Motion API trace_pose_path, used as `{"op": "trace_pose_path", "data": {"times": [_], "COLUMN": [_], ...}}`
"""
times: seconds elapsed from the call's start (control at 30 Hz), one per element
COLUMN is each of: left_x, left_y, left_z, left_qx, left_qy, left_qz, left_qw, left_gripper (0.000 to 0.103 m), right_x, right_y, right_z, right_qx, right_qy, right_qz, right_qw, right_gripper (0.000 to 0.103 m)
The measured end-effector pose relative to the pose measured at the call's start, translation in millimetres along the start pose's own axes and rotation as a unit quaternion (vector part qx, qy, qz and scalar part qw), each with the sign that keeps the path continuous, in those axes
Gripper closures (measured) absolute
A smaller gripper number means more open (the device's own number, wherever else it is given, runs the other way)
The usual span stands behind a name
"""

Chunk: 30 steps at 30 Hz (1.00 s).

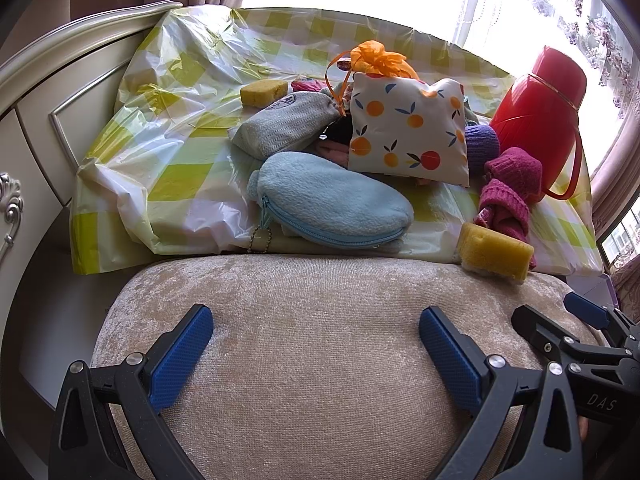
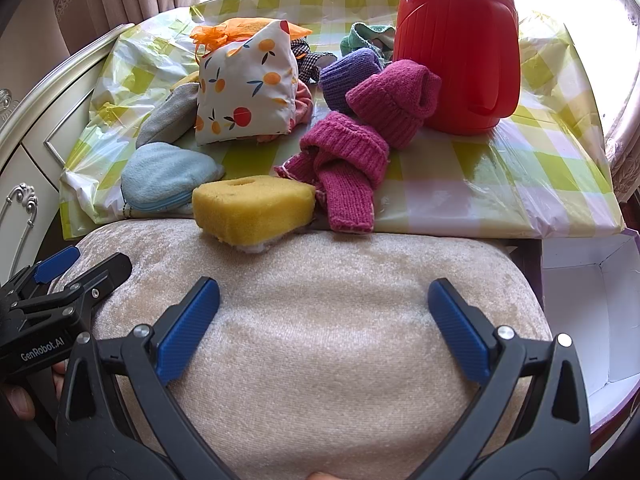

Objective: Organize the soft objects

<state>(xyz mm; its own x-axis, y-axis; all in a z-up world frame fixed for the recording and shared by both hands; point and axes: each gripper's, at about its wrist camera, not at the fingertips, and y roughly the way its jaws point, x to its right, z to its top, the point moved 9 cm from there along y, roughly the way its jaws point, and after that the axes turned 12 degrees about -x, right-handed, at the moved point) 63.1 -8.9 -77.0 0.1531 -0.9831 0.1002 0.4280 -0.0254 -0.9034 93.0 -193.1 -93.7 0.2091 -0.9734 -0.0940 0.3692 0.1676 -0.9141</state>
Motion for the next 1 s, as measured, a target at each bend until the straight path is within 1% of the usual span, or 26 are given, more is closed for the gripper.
{"op": "trace_pose_path", "data": {"times": [0.7, 1.0], "left_x": [0.9, 0.8], "left_y": [0.0, 6.2], "left_z": [0.1, 11.7], "left_qx": [-0.002, -0.015], "left_qy": [-0.001, -0.013], "left_qz": [0.001, 0.002], "left_qw": [1.0000, 0.9998], "left_gripper": [0.000, 0.000], "right_x": [-0.8, -2.2], "right_y": [1.6, 4.1], "right_z": [0.6, 7.5], "right_qx": [-0.002, -0.009], "right_qy": [-0.001, -0.003], "right_qz": [-0.004, 0.004], "right_qw": [1.000, 1.000], "right_gripper": [0.000, 0.000]}}
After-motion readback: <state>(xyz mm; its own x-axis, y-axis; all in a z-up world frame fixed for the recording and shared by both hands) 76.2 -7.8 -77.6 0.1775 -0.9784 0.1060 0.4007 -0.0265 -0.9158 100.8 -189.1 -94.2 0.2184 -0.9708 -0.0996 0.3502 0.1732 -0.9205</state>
